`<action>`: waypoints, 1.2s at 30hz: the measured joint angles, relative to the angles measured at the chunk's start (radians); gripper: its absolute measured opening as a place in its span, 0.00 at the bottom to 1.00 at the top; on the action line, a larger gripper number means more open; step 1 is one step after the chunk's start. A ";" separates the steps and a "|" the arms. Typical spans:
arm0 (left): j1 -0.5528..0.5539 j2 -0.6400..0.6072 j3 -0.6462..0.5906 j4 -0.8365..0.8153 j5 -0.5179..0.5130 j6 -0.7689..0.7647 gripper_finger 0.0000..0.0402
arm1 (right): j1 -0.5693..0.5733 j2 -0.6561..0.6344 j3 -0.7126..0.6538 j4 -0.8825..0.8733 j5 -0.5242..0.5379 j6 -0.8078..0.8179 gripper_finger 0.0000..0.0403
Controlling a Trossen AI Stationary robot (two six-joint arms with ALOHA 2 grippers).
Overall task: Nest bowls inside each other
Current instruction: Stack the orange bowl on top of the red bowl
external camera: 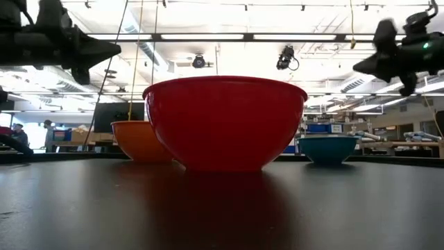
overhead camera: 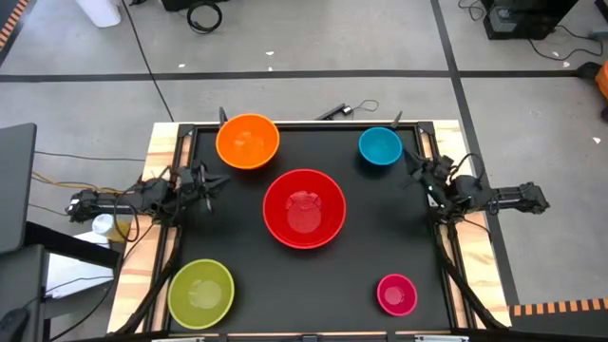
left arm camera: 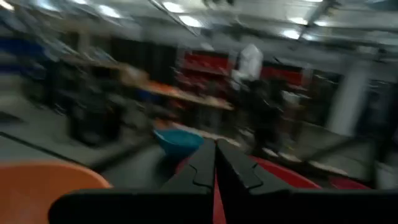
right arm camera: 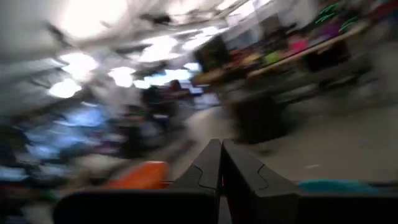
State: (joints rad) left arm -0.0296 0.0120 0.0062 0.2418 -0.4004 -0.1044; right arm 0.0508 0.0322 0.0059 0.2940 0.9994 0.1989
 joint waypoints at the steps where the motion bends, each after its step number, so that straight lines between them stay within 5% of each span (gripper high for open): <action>1: 0.000 0.000 0.000 0.020 -0.038 0.026 0.05 | -0.018 0.010 0.000 -0.016 -0.013 -0.052 0.06; 5: 0.001 0.001 0.000 0.090 -0.165 0.127 0.05 | -0.118 0.082 0.000 0.058 -0.260 -0.071 0.06; 9: 0.035 0.010 0.000 0.160 -0.183 0.171 0.05 | -0.251 0.209 0.029 0.133 -0.447 0.003 0.06; 18: 0.130 0.149 0.046 0.164 -0.181 0.162 0.05 | -0.479 0.749 0.253 0.122 -0.741 0.121 0.06; 25: 0.178 0.283 0.048 0.165 -0.182 0.149 0.05 | -0.547 1.211 0.594 0.087 -0.791 0.116 0.10; 36: 0.237 0.349 0.052 0.276 -0.198 0.089 0.05 | -0.579 1.747 1.274 -0.299 -0.934 0.096 0.34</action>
State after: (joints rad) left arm 0.2070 0.3611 0.0582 0.5177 -0.5982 -0.0156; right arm -0.5277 1.7793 1.2801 -0.0052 0.0659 0.2946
